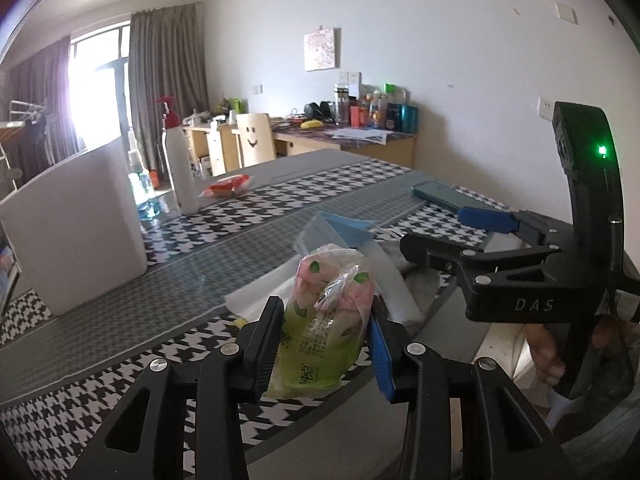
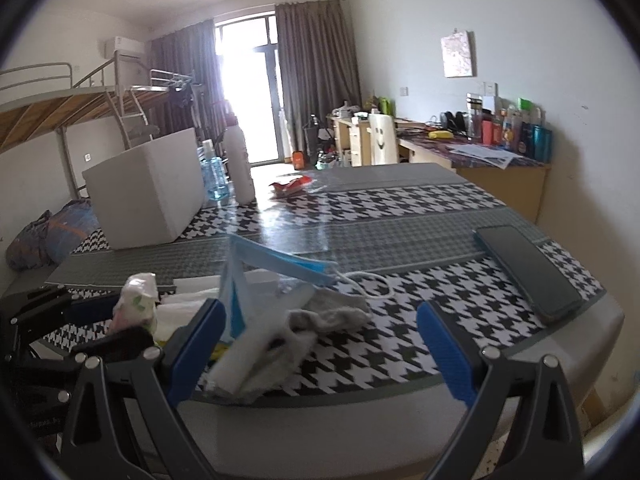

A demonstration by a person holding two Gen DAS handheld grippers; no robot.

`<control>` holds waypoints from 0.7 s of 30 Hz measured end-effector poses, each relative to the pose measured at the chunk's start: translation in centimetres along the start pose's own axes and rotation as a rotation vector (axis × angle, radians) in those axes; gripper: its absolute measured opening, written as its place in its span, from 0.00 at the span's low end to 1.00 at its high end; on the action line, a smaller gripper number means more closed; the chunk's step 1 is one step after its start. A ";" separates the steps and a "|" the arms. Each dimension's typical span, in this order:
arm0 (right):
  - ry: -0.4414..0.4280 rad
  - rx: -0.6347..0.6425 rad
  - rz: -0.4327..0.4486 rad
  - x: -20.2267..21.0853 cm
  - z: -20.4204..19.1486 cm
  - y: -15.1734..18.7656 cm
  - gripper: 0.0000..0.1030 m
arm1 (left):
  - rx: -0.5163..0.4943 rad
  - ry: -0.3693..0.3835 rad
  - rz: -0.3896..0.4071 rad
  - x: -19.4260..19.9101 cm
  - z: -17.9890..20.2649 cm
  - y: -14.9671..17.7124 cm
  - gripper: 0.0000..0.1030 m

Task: Organize soft objects
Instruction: 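Close the left tool on the green-and-pink snack bag and lift it, then grasp the blue face mask with the right tool while the left tool holds the snack bag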

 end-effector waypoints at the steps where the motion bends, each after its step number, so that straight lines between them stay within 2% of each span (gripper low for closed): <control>1: -0.011 0.003 0.000 -0.1 -0.3 -0.2 0.95 | 0.003 -0.002 0.003 0.1 -0.2 -0.1 0.41; 5: -0.056 0.017 -0.007 -0.5 -1.6 -0.7 0.95 | 0.025 -0.016 0.018 0.9 -1.1 -0.2 0.41; 10: -0.075 0.045 -0.015 -1.1 -3.1 -1.0 0.95 | 0.038 -0.065 0.026 1.5 -2.3 -0.3 0.41; 17: -0.105 0.061 -0.032 -1.9 -4.3 -1.4 0.95 | 0.060 -0.089 0.033 1.7 -3.6 -0.3 0.41; 21: -0.123 0.069 -0.056 -2.6 -4.8 -1.7 0.79 | 0.065 -0.092 0.031 1.7 -4.1 -0.2 0.41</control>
Point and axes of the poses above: each gripper's, at about its wrist camera, not at the fingertips, and x roughly against the way its jaws point, z to its right, y to its underside, the point moved 3 cm from there along -x, roughly the way its jaws point, and after that the axes turned 14 degrees about y, right-handed, at the moved point
